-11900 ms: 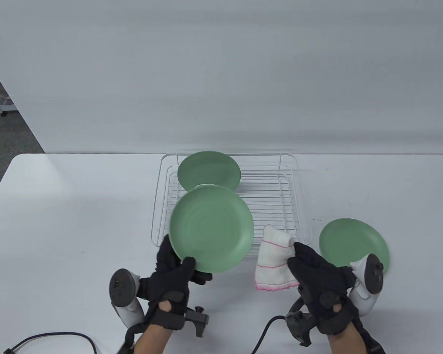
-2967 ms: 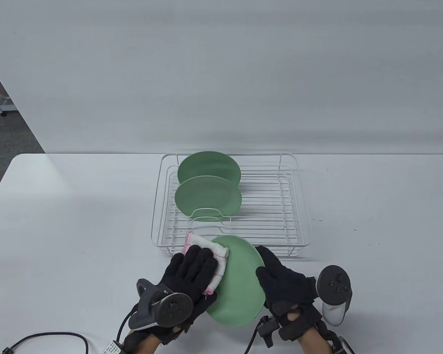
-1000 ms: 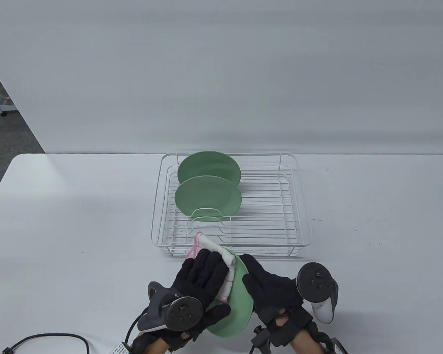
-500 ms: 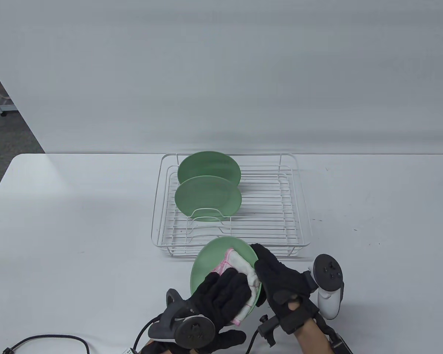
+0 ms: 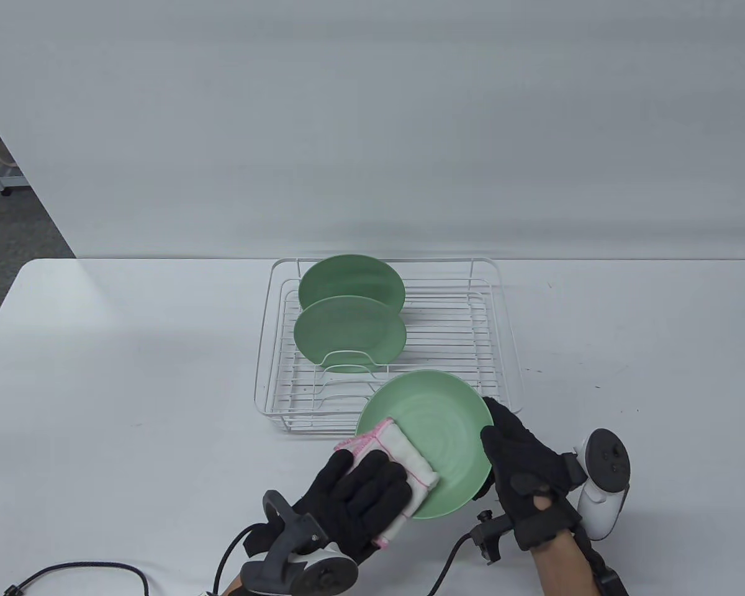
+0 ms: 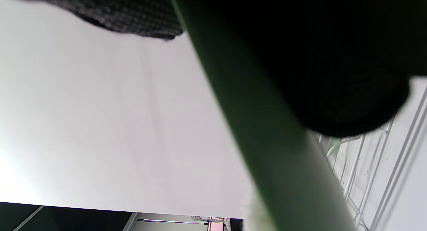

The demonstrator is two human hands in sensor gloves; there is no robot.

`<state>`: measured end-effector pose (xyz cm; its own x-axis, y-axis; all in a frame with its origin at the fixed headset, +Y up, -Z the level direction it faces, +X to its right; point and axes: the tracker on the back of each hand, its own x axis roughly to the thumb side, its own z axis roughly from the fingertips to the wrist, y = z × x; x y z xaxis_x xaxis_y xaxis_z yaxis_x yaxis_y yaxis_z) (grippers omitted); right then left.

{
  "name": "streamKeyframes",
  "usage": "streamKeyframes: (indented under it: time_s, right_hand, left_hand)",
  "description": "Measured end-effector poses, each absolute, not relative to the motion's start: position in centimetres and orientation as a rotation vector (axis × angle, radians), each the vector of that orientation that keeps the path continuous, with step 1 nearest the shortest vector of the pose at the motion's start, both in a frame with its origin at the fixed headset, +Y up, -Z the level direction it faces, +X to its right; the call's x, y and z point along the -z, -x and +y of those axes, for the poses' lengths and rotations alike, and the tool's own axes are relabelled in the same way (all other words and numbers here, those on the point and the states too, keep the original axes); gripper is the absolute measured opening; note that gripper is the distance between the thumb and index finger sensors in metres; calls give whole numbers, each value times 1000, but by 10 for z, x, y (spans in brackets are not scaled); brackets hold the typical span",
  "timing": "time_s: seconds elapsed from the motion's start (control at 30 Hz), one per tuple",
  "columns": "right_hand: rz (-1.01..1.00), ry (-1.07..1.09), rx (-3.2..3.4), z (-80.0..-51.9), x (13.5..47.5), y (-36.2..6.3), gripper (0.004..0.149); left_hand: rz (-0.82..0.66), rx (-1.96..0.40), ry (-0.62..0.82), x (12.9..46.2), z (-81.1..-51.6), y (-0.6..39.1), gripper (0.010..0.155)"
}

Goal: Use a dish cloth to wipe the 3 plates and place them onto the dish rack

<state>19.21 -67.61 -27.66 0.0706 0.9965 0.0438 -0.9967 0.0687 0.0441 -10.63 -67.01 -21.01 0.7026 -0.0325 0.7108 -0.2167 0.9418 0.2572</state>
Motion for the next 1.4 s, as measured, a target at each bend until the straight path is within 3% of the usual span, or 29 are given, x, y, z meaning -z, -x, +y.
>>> streamKeyframes:
  time_s: [0.2,0.33,0.4,0.47,0.67,0.8,1.0,1.4]
  right_hand:
    - [7,-66,-1491,-677,276,-191,68]
    - [73,-40,-1400,-683,277,-193,74]
    - [155,-64,-1250,-683,275,-191,82]
    - [111,-46,-1268,-674,273,-189,82]
    - [-139,-29,-1742,-623,295,-171,62]
    - [-399,-92,-2127,-588,318,-138,53]
    - [-653,-275,-2604,-569,354,-75,46]
    - [-520,-367,-2874,-605,392,-16,45]
  left_hand:
    - [-708,-164,-328,226,-669,128,68]
    - [-643,-336,-354,231,-661,144,66]
    - [-572,-573,-342,238,-658,158,65]
    - [-502,-799,-301,245,-658,174,65]
    - [-201,-1611,-205,265,-673,238,63]
    - [-148,-2109,-97,273,-687,263,61]
    - [-100,-2031,-167,276,-692,286,62]
    - [-89,-1946,-213,274,-686,292,62]
